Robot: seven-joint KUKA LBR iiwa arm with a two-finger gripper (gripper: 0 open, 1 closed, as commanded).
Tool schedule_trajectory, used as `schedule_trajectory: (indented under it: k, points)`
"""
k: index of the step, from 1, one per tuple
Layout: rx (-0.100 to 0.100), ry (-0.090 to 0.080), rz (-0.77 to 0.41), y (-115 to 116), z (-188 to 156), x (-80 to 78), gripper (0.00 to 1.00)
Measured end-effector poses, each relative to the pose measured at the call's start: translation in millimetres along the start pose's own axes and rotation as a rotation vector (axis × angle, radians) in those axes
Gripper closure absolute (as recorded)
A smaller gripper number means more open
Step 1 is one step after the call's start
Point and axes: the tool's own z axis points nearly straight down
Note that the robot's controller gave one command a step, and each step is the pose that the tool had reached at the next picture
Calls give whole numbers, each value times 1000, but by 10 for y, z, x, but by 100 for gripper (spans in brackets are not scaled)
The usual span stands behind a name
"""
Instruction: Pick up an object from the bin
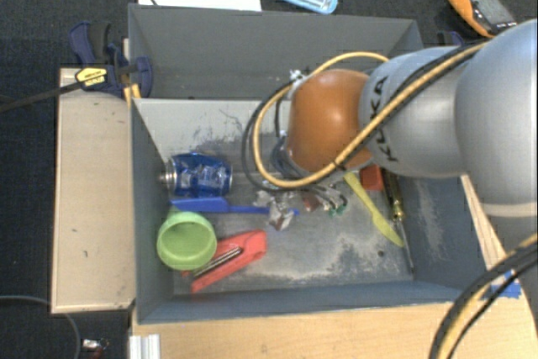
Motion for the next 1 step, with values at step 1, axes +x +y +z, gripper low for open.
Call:
schedule_trajectory:
  k: [1]
  points:
    - [5,-14,9,-76,-484,-4,100]
